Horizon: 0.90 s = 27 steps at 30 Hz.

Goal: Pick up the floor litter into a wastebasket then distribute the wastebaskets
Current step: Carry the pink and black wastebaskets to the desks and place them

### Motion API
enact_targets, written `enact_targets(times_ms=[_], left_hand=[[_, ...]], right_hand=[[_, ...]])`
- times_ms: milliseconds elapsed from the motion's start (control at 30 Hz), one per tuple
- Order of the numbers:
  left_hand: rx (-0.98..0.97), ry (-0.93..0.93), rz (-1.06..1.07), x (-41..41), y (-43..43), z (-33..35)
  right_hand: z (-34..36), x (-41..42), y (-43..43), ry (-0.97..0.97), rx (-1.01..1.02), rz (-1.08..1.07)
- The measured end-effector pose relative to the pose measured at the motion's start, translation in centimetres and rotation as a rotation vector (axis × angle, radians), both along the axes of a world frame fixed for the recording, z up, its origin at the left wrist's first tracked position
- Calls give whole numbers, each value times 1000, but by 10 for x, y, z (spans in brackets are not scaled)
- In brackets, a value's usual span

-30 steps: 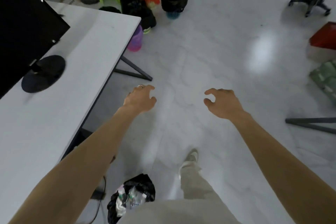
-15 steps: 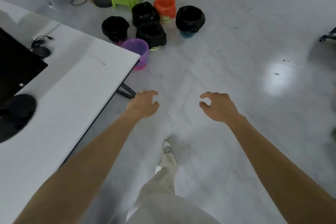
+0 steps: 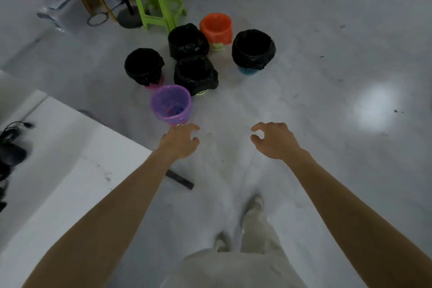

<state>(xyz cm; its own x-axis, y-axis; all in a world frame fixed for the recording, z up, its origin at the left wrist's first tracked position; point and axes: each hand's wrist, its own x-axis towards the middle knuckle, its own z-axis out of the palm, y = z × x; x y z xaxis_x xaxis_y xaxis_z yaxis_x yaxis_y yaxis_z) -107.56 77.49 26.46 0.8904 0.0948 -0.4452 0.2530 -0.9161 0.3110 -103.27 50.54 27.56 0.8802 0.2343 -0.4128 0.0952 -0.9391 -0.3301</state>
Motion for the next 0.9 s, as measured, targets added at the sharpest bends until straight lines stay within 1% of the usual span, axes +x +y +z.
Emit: enact_targets(times_ms=[200,300,433,500,733,833,900], left_hand=[[34,52,138,134,36,-26],[26,72,246,196,57,-36],[-44,75,413,255,85,-47],[-73,96,459,274,98,-60],[-268,245,828,356,170,-154],[-375,324,1063,395,203,-198],[-436,337,1190,417,219,-220]], right_hand=[[-27,173,37,42,7,143],[-33,261,63,46,-9,230],[-39,361,102,59,-48,349],[-49,399,120,71,-45,382],[-129,534,219,253,-104,435],[-174,579,265,314,-141,457],[-198,600,288,353,-121,430]])
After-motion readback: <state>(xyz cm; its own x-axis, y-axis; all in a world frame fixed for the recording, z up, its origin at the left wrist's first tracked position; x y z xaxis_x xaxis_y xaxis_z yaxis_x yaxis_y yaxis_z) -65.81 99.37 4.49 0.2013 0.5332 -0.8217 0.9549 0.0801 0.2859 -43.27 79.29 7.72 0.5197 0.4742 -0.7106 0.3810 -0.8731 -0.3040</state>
